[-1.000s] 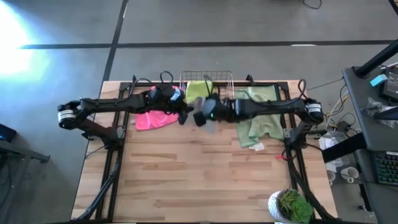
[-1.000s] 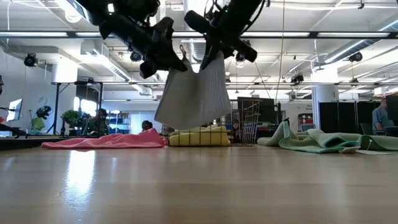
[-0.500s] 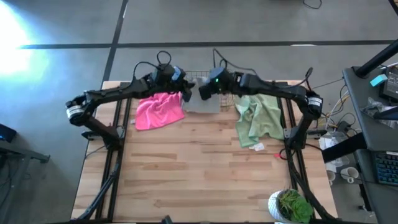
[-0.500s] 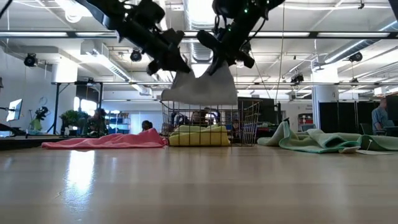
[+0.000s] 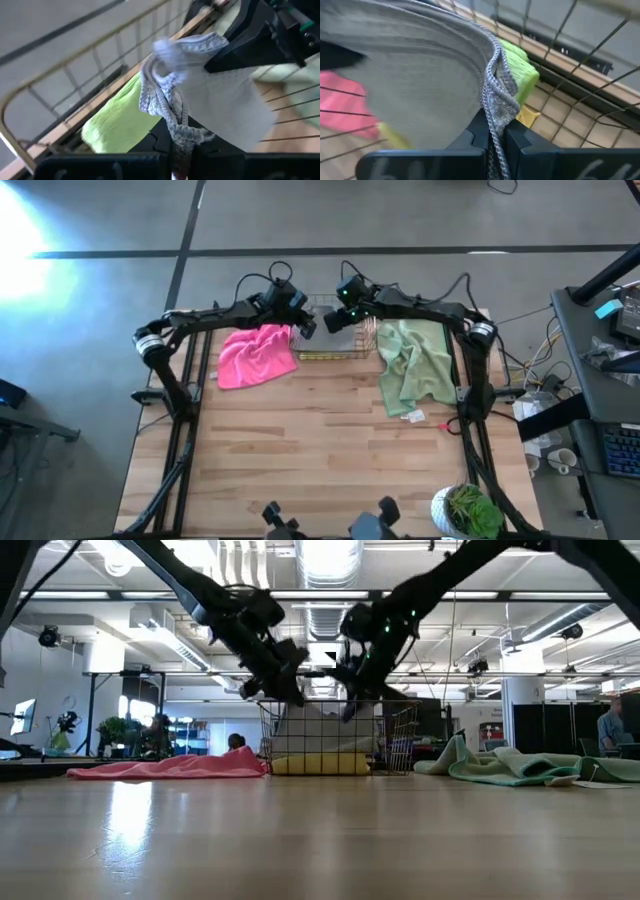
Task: Fold microfiber towels
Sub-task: Put the gray towel into the wire basket
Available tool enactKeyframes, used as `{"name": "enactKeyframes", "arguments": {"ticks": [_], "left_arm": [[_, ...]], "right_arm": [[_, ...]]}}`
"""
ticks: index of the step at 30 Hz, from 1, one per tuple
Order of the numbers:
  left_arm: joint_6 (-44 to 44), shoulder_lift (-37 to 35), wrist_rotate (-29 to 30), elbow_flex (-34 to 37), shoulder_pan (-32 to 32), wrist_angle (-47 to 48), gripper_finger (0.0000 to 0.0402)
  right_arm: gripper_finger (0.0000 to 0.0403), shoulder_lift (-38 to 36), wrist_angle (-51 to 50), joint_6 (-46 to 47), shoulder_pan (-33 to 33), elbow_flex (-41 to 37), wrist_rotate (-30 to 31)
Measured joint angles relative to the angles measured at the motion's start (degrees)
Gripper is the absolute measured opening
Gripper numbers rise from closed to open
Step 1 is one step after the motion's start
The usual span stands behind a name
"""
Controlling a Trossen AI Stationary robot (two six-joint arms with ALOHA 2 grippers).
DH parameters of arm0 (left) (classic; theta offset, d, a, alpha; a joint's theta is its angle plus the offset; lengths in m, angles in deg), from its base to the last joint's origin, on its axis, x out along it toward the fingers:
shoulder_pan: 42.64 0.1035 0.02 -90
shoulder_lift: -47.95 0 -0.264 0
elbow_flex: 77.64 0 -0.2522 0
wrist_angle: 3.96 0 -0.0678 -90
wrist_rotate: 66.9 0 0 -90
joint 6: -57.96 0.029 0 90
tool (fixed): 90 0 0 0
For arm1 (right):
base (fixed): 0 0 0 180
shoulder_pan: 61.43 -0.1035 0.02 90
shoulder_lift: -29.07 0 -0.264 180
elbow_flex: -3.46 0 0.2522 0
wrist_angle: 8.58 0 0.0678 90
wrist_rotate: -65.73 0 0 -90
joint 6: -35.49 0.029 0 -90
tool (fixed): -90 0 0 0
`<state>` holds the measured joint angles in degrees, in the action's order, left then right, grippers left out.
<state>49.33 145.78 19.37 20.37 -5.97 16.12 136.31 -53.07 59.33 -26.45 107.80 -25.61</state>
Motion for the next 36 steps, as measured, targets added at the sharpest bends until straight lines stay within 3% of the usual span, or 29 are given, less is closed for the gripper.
{"name": "enactKeyframes", "arguments": {"ticks": [13,23,31,36], "left_arm": [[0.00,3.16,1.82,-0.46,2.00,0.08,0.0008],[0.45,3.18,2.21,-1.15,2.00,0.86,0.0012],[0.53,3.15,2.14,-1.34,2.00,0.93,0.0089],[0.55,1.52,2.34,-1.98,2.00,2.14,0.0141]], "right_arm": [[0.0014,3.64,5.05,-3.58,3.68,0.12,-3.93],[0.0083,3.17,4.51,-4.96,3.79,1.33,-4.77],[0.0136,3.10,2.42,-7.45,4.02,3.70,-5.08],[0.0148,3.04,-4.35,-11.66,4.67,9.42,-5.08]]}}
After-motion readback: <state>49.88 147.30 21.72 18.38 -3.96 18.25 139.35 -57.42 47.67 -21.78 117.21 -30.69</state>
